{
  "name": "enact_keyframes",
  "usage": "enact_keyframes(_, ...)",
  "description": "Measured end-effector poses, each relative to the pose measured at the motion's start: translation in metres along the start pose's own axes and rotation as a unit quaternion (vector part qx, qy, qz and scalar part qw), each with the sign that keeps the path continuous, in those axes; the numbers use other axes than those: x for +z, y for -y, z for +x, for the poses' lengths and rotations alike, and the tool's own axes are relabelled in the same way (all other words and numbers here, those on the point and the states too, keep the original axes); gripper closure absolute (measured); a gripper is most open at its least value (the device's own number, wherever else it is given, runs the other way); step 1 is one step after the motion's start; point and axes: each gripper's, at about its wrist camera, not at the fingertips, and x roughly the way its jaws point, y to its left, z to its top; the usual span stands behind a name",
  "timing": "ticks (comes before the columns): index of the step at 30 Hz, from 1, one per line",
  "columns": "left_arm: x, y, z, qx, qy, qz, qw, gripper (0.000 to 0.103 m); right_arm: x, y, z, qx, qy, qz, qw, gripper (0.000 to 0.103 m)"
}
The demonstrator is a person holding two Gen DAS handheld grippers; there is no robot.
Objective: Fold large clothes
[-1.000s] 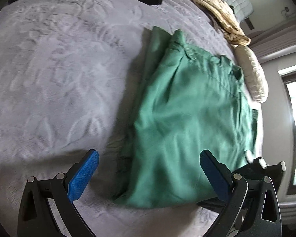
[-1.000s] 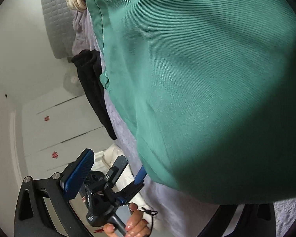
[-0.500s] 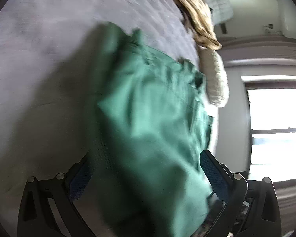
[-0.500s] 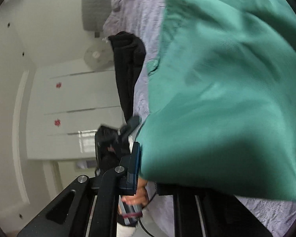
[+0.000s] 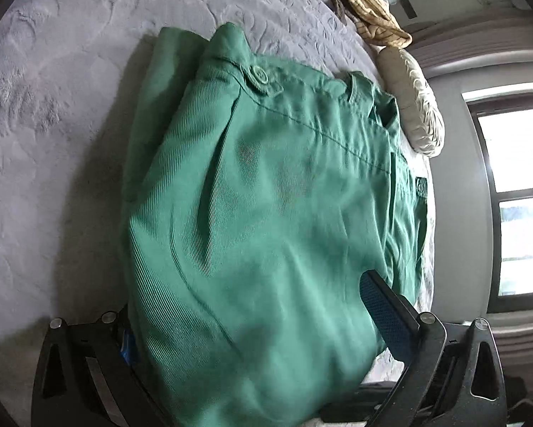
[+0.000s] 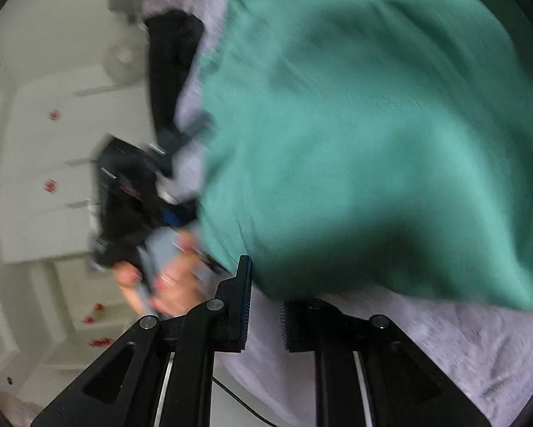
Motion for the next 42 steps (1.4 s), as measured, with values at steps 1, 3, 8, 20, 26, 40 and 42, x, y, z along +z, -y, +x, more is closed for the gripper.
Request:
enact_keyframes(1,-0.001,-0.001,0.001,0.006,0.001,0.0,1.0,0.001,-0.004,0.001,0.0,-0.015,-0.015,-0.009,1.0,0.086)
enact_keyframes(3,-0.004,0.001,0.007,0.035,0.002,0.011,0.9993,0.001,-0.011,0.002,-0.005,-0.029,-0.026,-0.027,0.999,0.086)
enact_keyframes(8,-0.015,0.025,0.023,0.117,0.012,0.078,0.99,0.001,-0.017,-0.019,-0.047,-0.048,-0.001,-0.091,0.995,0.086)
enact_keyframes(20,-0.023,0.041,0.036,0.17,0.009,0.117,0.9783,0.001,0.016,0.026,-0.059,-0.165,0.066,-0.031,0.984,0.09)
enact_keyframes(26,-0.022,0.046,0.045,0.185,0.007,0.117,0.9757,0.001,0.01,0.027,-0.063,-0.162,0.061,-0.033,0.984,0.09)
enact_keyframes(40,-0.015,0.061,0.048,0.192,0.023,0.105,0.9754,0.001,0.012,-0.007,-0.099,-0.193,0.095,-0.107,0.971,0.089)
enact_keyframes(42,-0.015,0.063,0.046,0.178,0.031,0.098,0.9785,0.001,0.018,-0.006,-0.108,-0.194,0.105,-0.109,0.969,0.089)
